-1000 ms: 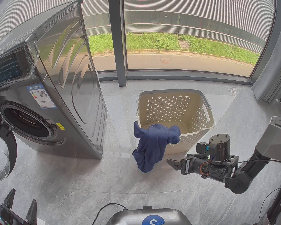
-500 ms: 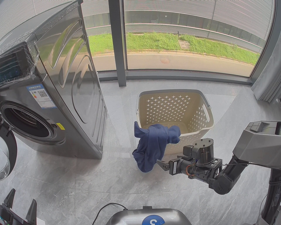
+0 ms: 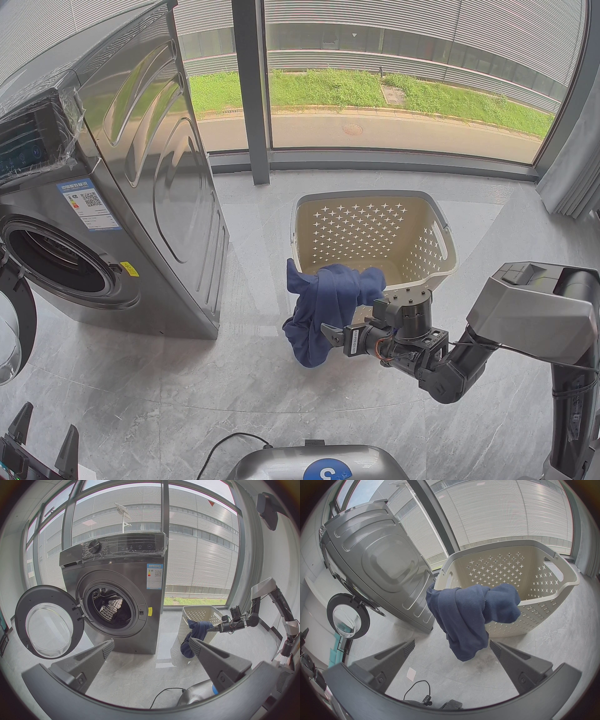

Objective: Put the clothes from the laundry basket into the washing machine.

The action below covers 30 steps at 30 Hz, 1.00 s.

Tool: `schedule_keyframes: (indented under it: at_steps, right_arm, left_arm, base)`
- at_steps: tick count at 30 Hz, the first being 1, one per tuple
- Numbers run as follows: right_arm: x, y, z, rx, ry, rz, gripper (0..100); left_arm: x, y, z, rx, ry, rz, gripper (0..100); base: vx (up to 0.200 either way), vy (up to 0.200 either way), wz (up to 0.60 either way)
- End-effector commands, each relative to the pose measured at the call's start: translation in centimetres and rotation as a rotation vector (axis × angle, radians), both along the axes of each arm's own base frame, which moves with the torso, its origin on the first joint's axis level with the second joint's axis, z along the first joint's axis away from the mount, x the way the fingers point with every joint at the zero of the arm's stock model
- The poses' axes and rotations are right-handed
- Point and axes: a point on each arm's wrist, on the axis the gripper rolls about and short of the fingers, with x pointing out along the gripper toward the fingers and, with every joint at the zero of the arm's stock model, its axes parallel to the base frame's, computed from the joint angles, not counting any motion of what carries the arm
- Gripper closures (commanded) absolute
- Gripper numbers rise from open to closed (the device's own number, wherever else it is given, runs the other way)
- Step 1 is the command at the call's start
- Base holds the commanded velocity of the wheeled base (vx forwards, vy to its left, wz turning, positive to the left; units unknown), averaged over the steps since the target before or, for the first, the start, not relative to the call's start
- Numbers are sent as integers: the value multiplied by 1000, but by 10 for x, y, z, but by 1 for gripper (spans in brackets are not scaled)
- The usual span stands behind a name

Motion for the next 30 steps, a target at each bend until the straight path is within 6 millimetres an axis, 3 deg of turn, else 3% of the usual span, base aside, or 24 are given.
schedule_keyframes:
  at_steps: [1, 6, 9, 30]
  right_arm:
    - [9, 4, -10, -5, 1, -1, 0]
    - [13, 6, -14, -4, -2, -4, 0]
    - [12, 6, -16, -9, 5, -2, 0]
    - [27, 14, -38, -26, -7, 1, 0]
  left_arm:
    - [0, 0, -5, -1, 4, 0, 0]
    - [0, 0, -5, -3, 6, 0, 0]
    - [0, 0, -5, -1, 4, 0, 0]
    - [0, 0, -5, -3, 4, 0, 0]
  base:
    - [0, 0, 0]
    - [0, 0, 0]
    - [200, 0, 0]
    - [0, 0, 0]
